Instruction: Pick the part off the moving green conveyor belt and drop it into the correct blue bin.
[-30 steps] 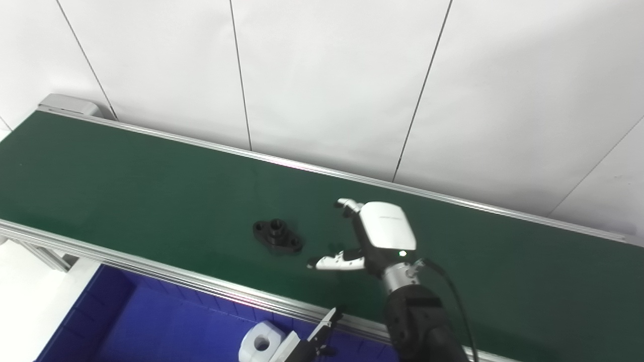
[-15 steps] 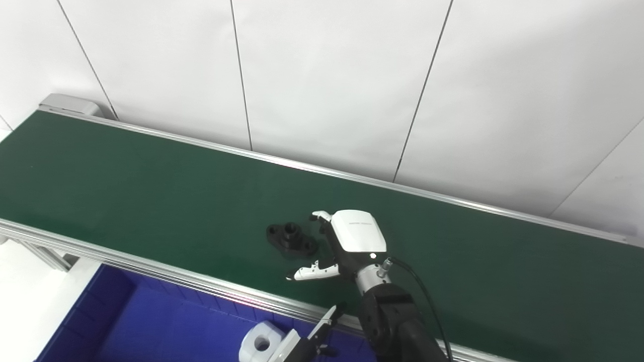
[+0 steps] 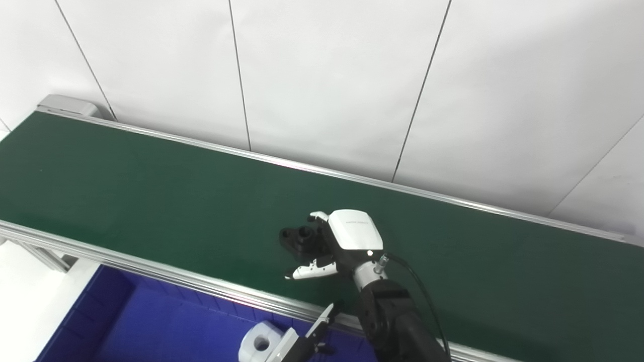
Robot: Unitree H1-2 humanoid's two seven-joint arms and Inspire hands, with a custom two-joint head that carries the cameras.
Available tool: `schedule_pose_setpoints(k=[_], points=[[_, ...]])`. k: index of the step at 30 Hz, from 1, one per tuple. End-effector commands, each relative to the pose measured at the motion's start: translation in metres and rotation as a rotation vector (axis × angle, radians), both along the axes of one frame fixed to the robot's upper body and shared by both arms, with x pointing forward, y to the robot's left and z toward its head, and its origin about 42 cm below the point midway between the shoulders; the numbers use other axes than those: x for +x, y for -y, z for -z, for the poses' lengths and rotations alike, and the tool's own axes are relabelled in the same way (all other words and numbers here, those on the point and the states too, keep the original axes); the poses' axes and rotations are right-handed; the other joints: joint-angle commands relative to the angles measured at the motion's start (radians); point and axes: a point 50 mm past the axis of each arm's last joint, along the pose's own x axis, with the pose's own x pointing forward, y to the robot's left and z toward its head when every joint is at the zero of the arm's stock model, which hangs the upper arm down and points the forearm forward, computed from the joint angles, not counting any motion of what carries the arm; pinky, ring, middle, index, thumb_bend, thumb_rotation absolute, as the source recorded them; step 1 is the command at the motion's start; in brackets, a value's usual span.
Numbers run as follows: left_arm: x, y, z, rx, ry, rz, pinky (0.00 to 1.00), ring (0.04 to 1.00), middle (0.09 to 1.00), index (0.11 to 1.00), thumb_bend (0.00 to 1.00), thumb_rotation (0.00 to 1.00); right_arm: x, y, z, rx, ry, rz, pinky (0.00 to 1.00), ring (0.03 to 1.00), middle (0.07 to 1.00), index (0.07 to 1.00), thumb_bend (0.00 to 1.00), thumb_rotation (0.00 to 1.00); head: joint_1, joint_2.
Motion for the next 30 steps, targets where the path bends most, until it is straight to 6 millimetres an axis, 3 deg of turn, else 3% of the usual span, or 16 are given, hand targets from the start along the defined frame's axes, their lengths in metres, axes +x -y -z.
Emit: schedule_pose_setpoints(k=[1,2,4,6,7,11,17,30], points=[[-0.006,0.026,-0.015,-0.070,0.023,0.016,0.77,0.981,1.000,1.000,0.81,0.79,0.006,-0.005,-0.006,-0.013,0.043,-0.006,0.44,0.551,0.688,0.788,0.88,0.59,0.006,0.003],[-0.007,0.027,-0.016,-0.071,0.023,0.014,0.77,0.981,1.000,1.000,0.81,0.79,0.007,-0.001,0.000,-0.031,0.042,-0.010,0.43,0.545,0.684,0.784,0.87,0.58,0.008,0.005],[-0.007,0.028,-0.016,-0.075,0.023,0.008,0.76,0.980,1.000,1.000,0.80,0.79,0.008,0.008,0.012,-0.048,0.021,-0.014,0.29,0.384,0.519,0.714,0.77,0.49,0.010,0.008],[-0.008,0.029,-0.017,-0.083,0.019,0.005,0.78,0.988,1.000,1.000,0.80,0.78,0.008,0.018,0.023,-0.075,-0.005,-0.010,0.20,0.267,0.375,0.592,0.62,0.33,0.011,0.013],[-0.008,0.029,-0.018,-0.084,0.018,0.004,0.78,0.992,1.000,1.000,0.80,0.78,0.008,0.022,0.028,-0.087,-0.006,-0.011,0.16,0.226,0.321,0.519,0.54,0.21,0.011,0.013],[-0.008,0.029,-0.018,-0.081,0.018,0.003,0.78,0.989,1.000,1.000,0.80,0.79,0.006,0.035,0.043,-0.148,0.006,-0.013,0.10,0.158,0.246,0.483,0.52,0.12,0.012,0.016],[-0.008,0.028,-0.019,-0.073,0.013,-0.002,0.79,0.999,1.000,1.000,0.78,0.78,0.006,0.047,0.054,-0.216,0.007,0.014,0.07,0.141,0.225,0.478,0.52,0.11,0.011,0.021],[-0.008,0.027,-0.019,-0.077,0.005,-0.005,0.80,1.000,1.000,1.000,0.78,0.80,0.004,0.048,0.058,-0.247,0.007,0.035,0.09,0.153,0.237,0.479,0.52,0.12,0.008,0.020]])
